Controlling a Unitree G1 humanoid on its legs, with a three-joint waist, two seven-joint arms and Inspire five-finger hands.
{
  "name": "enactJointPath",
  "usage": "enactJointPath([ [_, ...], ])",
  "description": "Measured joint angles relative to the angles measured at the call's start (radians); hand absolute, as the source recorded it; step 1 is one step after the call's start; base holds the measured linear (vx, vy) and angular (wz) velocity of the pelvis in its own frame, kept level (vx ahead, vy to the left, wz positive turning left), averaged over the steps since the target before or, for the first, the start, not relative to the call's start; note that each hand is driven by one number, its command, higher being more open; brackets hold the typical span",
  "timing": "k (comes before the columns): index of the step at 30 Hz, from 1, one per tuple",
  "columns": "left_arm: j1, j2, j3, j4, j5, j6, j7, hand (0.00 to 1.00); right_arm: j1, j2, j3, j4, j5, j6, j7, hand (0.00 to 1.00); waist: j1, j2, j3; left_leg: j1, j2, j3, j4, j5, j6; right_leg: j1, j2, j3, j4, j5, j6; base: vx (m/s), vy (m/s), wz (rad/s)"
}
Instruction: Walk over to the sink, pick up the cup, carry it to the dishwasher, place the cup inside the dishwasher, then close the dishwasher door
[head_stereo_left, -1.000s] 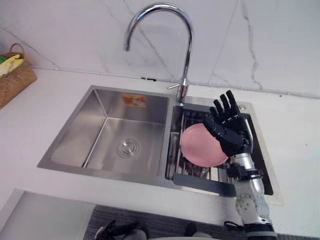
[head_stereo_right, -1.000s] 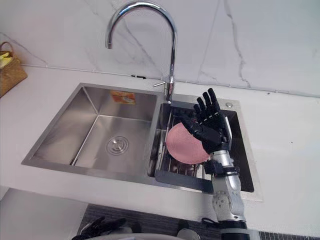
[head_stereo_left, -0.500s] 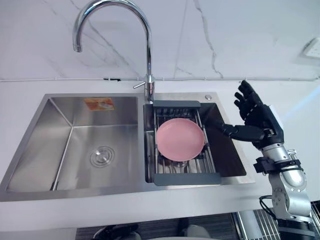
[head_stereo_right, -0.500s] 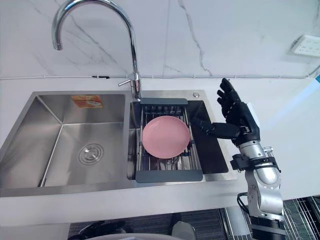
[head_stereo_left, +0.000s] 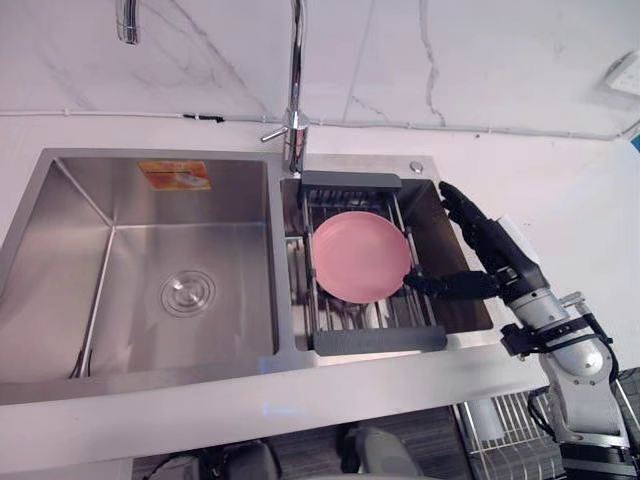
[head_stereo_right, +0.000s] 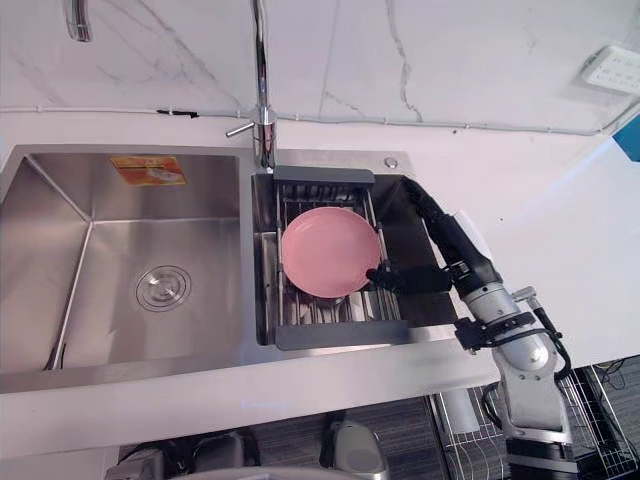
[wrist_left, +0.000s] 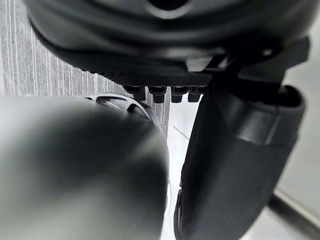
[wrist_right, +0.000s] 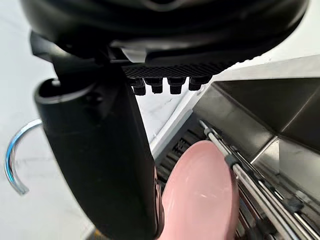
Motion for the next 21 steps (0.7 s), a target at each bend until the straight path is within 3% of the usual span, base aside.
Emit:
enactJointPath([
  [9, -0.009, 0.002, -0.004, 0.0, 0.0, -0.001, 0.004, 1.0, -0.001, 0.0, 0.044, 0.03, -0.116, -0.037, -0.049, 1.0, 0.002, 0.0, 0.02, -0.008, -0.002, -0.024, 0.002, 0.0, 0.0, 0.009, -0.005, -0.025, -0.003, -0.001, -0.001, -0.01, -0.023, 0.07],
  [21, -0.005, 0.009, 0.009, 0.0, 0.004, 0.002, 0.003, 1.0, 0.02, 0.0, 0.05, 0.06, -0.116, -0.037, -0.048, 1.0, 0.002, -0.003, 0.022, -0.005, -0.005, -0.03, -0.002, 0.0, 0.0, 0.019, -0.007, -0.037, -0.006, -0.001, -0.001, 0.0, -0.009, 0.03],
])
